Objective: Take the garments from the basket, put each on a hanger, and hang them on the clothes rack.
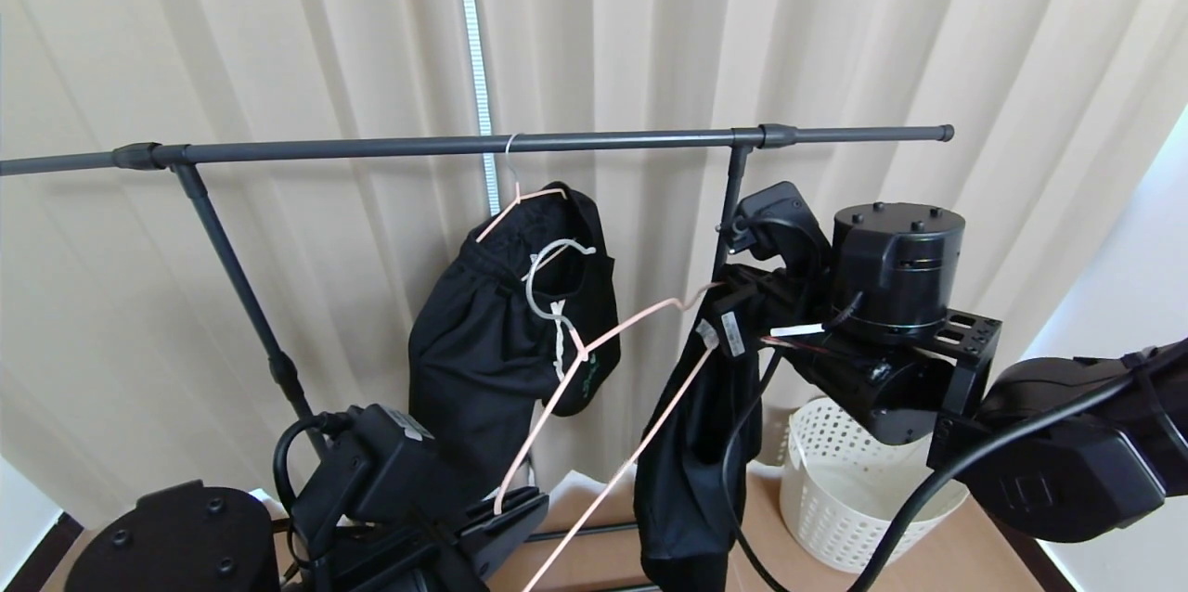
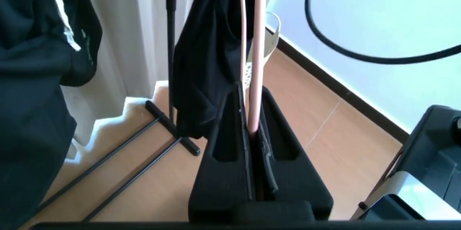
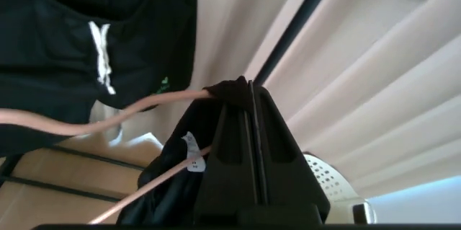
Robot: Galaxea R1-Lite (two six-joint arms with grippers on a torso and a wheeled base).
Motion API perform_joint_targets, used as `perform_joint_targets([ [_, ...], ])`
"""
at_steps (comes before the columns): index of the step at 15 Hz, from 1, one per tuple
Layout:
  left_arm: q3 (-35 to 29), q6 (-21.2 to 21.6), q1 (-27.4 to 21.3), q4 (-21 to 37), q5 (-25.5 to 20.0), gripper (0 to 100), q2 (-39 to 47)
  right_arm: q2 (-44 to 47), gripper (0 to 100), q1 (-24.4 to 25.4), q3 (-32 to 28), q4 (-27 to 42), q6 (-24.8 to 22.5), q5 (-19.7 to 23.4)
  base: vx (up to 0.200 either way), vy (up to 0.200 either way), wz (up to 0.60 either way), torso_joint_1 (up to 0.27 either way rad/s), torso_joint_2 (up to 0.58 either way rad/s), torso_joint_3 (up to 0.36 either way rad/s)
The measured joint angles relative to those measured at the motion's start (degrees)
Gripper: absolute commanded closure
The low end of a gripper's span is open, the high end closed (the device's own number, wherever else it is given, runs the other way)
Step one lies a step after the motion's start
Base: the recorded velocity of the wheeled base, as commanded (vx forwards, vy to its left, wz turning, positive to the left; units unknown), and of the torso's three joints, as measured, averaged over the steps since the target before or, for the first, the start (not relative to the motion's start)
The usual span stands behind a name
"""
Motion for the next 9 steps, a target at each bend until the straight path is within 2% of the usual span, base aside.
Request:
perform_joint_targets([
  [2,0.7,0.1,-0.2,-0.2,-0.2,100,0.0,-0.1,100,-0.8,-0.3,-0.2,0.0,0.1,0.000,0.000,0.00,0.000,0.00,0.000],
  [5,2.3,0.0,-0.3,-4.7,-5.3,100,0.1,0.4,100,-1.5,-0.8,-0.3,0.1,0.1,0.000,0.000,0.00,0.000,0.00,0.000],
  [9,2.8,-0.1,0.5,-5.4,-5.6,100,0.6,-0.3,100,0.4,0.6,-0.3,0.2,0.2,0.000,0.000,0.00,0.000,0.00,0.000],
])
